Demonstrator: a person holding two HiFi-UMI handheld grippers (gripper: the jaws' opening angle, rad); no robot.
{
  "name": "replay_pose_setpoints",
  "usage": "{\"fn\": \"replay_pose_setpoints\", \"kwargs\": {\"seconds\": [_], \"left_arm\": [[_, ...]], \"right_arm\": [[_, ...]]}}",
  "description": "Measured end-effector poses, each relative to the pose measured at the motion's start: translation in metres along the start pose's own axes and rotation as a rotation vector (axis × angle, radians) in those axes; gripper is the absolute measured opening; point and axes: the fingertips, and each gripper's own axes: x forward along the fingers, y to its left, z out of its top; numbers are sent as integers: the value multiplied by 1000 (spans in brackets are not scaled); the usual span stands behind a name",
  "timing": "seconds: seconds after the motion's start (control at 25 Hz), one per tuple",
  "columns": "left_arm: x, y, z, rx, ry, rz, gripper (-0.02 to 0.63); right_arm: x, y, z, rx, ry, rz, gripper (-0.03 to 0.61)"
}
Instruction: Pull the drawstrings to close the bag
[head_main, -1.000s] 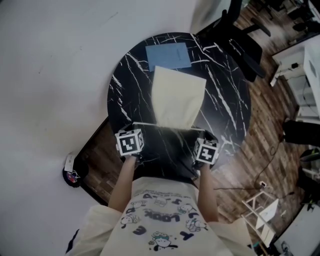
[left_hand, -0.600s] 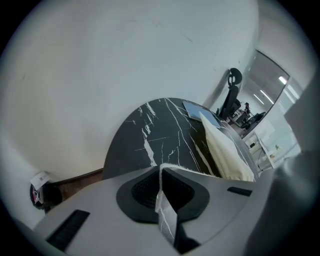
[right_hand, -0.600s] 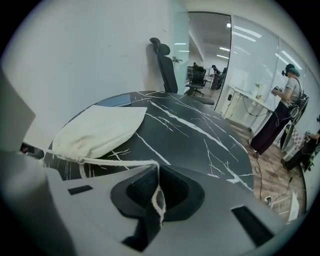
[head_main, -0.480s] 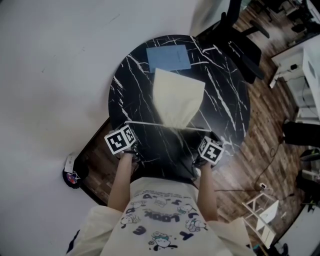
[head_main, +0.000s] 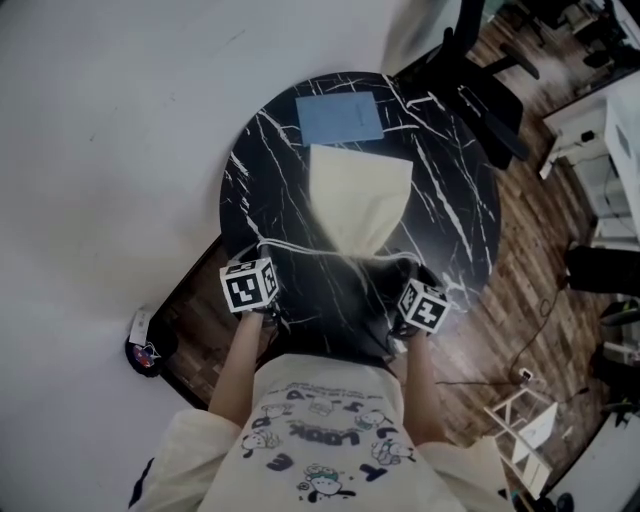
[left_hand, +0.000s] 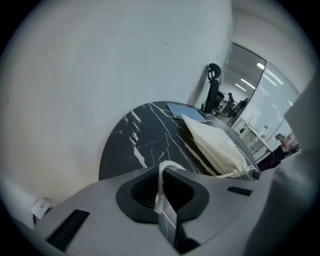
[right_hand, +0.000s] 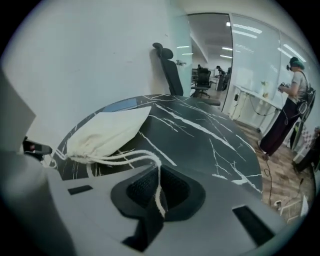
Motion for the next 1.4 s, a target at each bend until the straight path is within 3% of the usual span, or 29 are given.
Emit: {"fn": "replay_pose_setpoints", "kwargs": {"seconds": [0.12,0.16,0.2,0.28,0.4,0.52,0.68,0.8,0.92,1.08,1.28,1.32,1.36,1.4], "left_arm": [[1,-10,-10,93,25,-29,46],[-1,-10,-12,112,28,-33,49],[-3,-9,-15,128,31,-37,70],[-8,-4,-22,159,42,-43,199],[-12,-8,-32,247,71,-43,221],[-18,-30,-25,396,47,-45,229],[-16,-85,-19,602,22,-157,241],[-8,-117,-19,737,37,-219,250],[3,-139,-24,856,59,-252,255],[22,-151,-36,998,99,-242,253],[36,-155,-45,991,174,-253,242],[37,-155,-42,976,163,-240,195],[37,-155,-40,960,149,-226,91],[38,-154,-39,946,142,-220,65]], "right_arm": [[-1,10,-7,-77,23,26,61],[-3,12,-11,-99,33,33,178],[-5,13,-14,-122,42,39,206],[-12,15,-17,-187,38,46,229],[-25,36,-11,-350,-24,123,239],[-27,76,-6,-569,-63,236,239],[-15,110,-4,-848,-51,264,239],[-5,122,-6,-973,-7,276,235],[0,126,-7,-1021,19,287,160],[4,126,-8,-1000,39,283,91],[5,126,-7,-943,39,278,32],[4,126,-6,-925,36,282,28],[3,126,-6,-904,34,288,26],[2,127,-6,-882,31,291,25]]}}
